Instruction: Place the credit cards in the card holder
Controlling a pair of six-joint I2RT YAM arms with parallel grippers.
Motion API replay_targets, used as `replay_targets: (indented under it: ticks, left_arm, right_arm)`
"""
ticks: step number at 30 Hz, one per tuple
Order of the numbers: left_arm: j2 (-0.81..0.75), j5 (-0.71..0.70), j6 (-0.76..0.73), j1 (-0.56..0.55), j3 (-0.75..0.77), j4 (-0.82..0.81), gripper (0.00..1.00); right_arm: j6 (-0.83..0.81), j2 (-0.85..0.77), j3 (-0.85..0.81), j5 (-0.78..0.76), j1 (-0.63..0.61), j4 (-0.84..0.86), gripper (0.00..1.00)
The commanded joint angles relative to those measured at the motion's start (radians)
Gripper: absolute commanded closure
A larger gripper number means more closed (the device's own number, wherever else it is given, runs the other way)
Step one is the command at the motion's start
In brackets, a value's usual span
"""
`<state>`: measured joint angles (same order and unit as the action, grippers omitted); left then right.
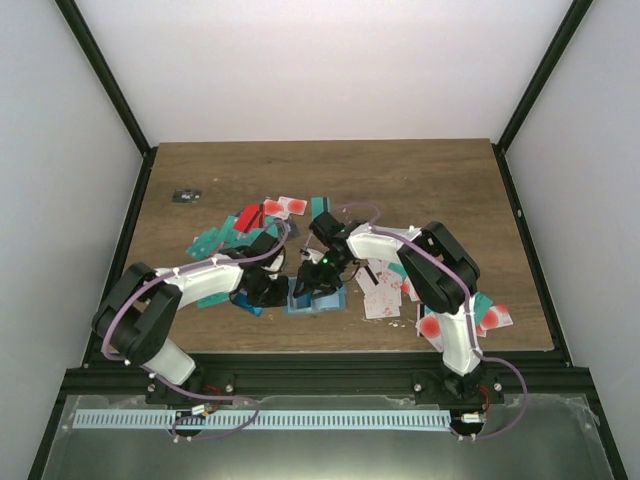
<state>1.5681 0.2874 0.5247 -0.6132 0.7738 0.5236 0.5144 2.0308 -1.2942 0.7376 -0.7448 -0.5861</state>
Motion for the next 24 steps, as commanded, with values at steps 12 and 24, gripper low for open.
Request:
replay_targets:
  ticks: [12, 24]
  left_arm:
    - [-0.091, 0.001, 0.051, -0.007, -0.044, -0.030, 0.91]
    - [-0.141, 0.015, 0.072, -0.007, 0.009, 0.005, 0.90]
  right_arm:
    - [-0.015, -0.019, -0.060, -0.117, -0.031, -0.104, 0.50]
    - [-0.042, -0.087, -0.071, -0.180, -0.025, -0.175, 0.37]
